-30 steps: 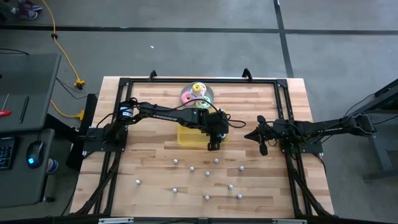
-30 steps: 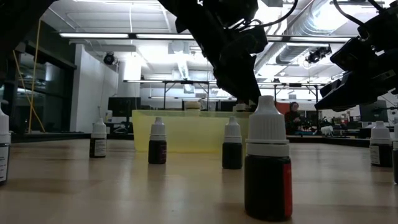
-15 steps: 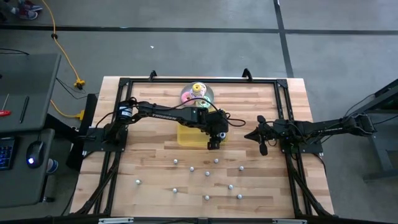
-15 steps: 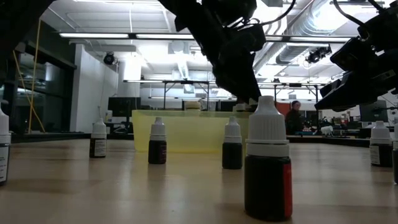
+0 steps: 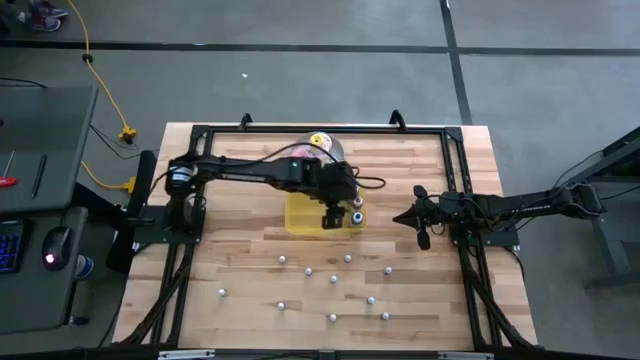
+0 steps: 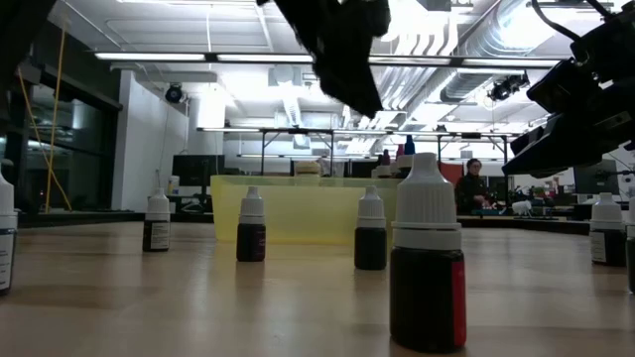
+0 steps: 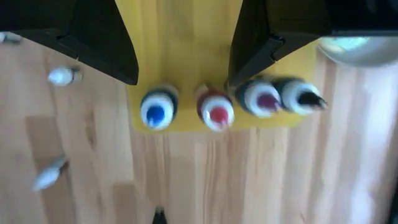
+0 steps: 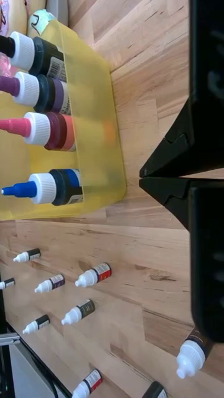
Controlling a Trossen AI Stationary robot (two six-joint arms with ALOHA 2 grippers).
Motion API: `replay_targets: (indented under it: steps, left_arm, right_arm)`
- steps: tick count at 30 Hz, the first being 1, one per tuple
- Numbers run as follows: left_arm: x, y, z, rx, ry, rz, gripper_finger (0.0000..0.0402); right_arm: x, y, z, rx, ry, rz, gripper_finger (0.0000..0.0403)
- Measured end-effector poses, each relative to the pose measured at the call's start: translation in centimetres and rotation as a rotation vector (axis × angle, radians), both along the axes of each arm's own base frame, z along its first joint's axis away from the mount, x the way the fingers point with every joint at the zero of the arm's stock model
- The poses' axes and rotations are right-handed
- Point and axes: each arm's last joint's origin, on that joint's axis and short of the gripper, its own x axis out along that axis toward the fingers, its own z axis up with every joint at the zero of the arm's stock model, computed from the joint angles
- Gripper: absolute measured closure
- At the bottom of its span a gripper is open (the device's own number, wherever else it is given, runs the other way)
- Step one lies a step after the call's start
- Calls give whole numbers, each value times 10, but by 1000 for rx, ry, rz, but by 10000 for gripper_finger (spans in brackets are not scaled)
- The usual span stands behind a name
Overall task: Pick & Place food coloring
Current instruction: Put the small brown food coloring bottle into the yellow container
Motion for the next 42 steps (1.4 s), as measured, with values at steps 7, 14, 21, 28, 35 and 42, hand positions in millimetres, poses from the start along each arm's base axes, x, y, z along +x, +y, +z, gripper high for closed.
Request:
replay_targets:
  steps: [7,14,21,28,35,42]
  left_arm:
    - [-10,-7,34,-10,-140,-74,156]
    - [-4,-26,49,-53,-286,-197,156]
    - [-2,-49,54,-78,-354,-274,156]
    - [-4,-61,59,-80,-334,-296,156]
    - [14,-68,68,-81,-226,-295,156]
    - [36,-82,69,-116,-185,-316,156]
  right_arm:
    - [0,0,0,0,1,0,402]
    - [0,0,0,0,0,0,402]
    - [0,0,0,0,0,0,402]
    - [0,0,0,0,0,-1,402]
    - [0,0,0,0,5,0,402]
    - [0,0,0,0,2,0,402]
